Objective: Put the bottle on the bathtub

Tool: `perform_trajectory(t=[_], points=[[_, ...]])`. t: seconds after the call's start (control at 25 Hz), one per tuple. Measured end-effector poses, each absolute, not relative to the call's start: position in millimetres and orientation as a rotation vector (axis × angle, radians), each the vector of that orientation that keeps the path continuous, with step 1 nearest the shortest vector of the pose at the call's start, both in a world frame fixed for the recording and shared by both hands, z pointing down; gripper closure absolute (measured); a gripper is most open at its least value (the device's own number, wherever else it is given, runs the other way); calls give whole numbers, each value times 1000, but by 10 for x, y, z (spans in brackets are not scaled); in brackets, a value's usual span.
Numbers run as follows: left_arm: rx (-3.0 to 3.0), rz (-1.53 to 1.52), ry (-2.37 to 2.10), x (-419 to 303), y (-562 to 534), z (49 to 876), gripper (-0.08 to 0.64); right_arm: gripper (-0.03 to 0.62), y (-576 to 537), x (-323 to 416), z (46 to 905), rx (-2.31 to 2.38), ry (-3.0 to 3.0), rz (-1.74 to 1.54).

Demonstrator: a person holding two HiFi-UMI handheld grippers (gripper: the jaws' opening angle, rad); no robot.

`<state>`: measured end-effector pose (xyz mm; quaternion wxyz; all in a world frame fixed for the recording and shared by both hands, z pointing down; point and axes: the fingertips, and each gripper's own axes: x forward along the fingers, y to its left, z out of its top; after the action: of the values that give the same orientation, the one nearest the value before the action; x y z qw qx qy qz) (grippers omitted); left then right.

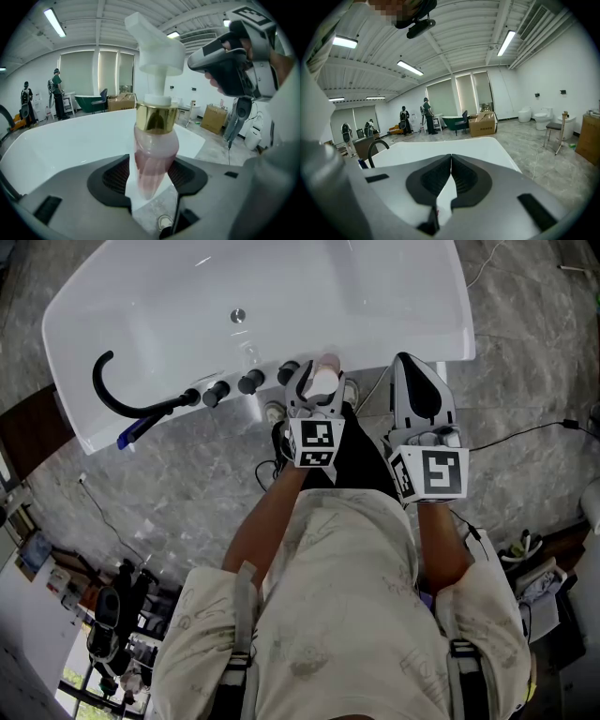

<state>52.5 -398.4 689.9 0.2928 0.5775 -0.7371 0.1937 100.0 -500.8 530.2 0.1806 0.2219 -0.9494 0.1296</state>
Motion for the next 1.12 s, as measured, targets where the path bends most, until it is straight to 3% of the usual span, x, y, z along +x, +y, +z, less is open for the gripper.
perform_trajectory(t=[0.76, 1.12], points=[[1470, 444, -2043, 606, -3374, 6468, 327, 603, -4748, 846, 5003, 541, -2737, 303], [1393, 356, -2151, 126, -2957, 6119, 327, 603, -4528, 501, 4765, 490, -2767, 223]])
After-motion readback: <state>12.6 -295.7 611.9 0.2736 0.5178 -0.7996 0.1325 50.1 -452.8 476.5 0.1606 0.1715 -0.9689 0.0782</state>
